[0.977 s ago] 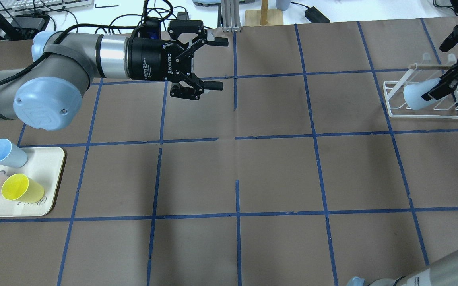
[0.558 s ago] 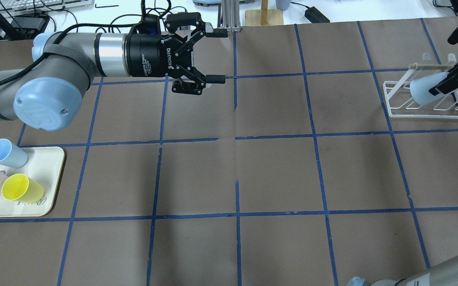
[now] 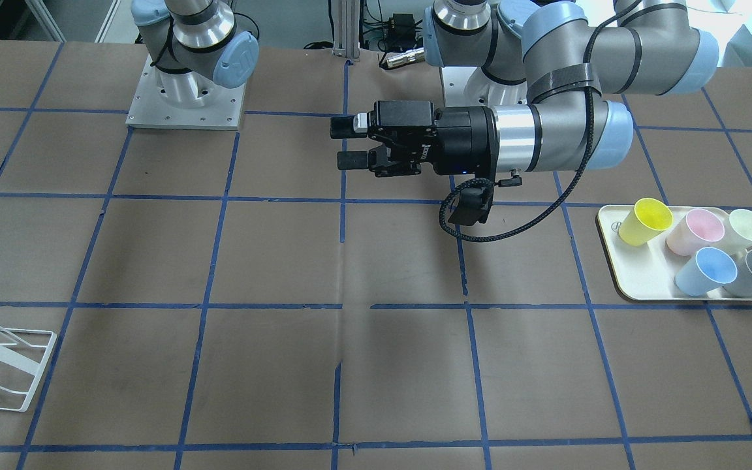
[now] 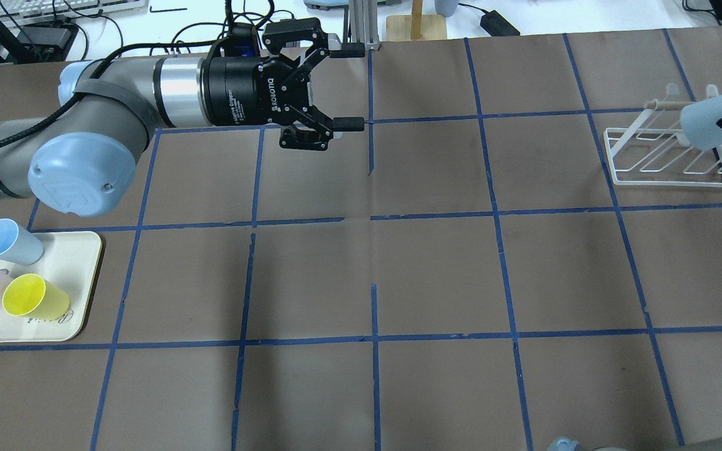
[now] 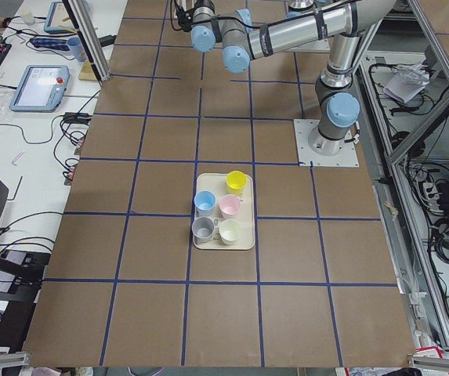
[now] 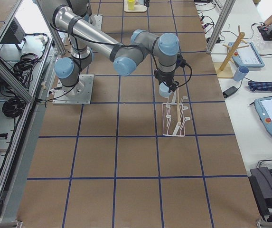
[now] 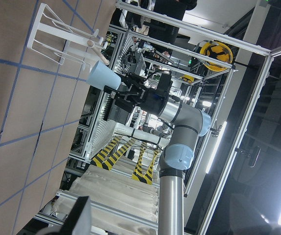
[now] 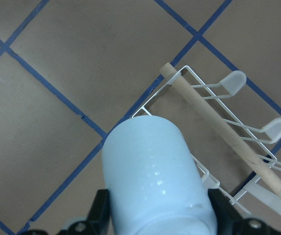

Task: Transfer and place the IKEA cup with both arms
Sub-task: 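Lift the light blue cup off the rack with the right gripper, then carry the cup toward the left gripper and insert it between its fingers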

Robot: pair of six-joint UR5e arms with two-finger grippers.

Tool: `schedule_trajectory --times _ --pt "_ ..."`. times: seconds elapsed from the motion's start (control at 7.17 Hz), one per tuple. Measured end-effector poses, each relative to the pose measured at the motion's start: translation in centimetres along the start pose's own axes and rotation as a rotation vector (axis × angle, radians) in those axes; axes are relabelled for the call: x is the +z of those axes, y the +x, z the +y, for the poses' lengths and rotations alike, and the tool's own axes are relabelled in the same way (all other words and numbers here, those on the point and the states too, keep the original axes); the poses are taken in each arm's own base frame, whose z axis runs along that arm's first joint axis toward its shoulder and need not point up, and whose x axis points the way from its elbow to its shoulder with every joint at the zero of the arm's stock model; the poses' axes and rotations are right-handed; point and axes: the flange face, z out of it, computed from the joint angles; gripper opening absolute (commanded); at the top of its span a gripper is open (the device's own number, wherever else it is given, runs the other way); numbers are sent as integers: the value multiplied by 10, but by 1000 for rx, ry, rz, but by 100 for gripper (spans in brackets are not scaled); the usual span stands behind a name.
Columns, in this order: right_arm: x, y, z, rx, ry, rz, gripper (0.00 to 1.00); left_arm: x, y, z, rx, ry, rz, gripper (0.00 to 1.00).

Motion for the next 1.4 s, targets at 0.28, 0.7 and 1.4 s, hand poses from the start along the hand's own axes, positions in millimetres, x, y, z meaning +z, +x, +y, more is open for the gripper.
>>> schedule_trajectory --times 0.28,0.7,1.4 --pt "-35 -27 -8 -20 68 -42 59 10 0 6 62 -18 12 100" --pt "-56 -80 -40 -149 331 -226 57 17 4 8 65 -32 55 100" --pt "-70 -203 -151 -415 643 -441 57 15 19 3 67 -36 125 100"
